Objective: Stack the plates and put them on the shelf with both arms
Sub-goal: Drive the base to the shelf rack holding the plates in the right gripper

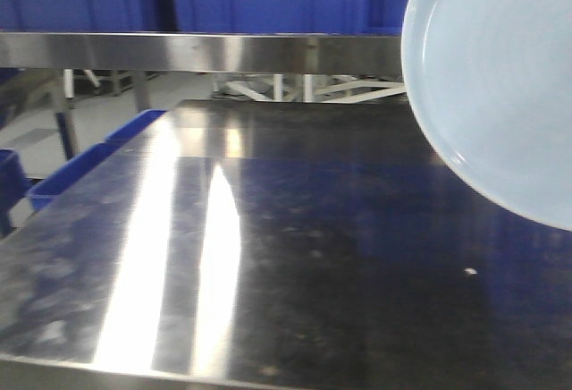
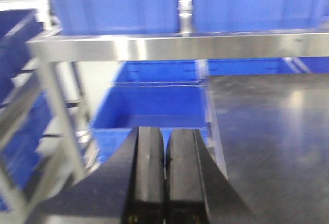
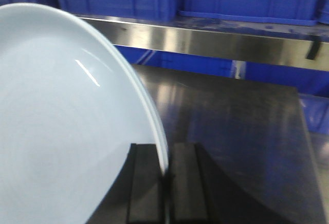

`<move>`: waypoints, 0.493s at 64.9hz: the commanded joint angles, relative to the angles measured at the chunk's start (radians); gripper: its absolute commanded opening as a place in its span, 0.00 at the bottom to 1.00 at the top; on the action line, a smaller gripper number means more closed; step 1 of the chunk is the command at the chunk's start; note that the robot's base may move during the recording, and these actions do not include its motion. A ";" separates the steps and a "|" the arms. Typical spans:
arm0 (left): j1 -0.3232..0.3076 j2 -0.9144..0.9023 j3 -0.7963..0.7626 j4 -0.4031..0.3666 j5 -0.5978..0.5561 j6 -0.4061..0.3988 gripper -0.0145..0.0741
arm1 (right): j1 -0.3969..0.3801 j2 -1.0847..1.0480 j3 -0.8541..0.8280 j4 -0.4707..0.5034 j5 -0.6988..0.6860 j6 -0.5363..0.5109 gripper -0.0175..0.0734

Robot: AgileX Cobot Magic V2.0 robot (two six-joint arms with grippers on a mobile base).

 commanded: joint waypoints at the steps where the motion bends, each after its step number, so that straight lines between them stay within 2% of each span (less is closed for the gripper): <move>1: -0.001 0.004 -0.030 -0.003 -0.082 -0.002 0.26 | 0.000 0.003 -0.031 -0.004 -0.094 -0.001 0.25; 32: -0.001 0.004 -0.030 -0.003 -0.082 -0.002 0.26 | 0.000 0.003 -0.031 -0.004 -0.094 -0.001 0.25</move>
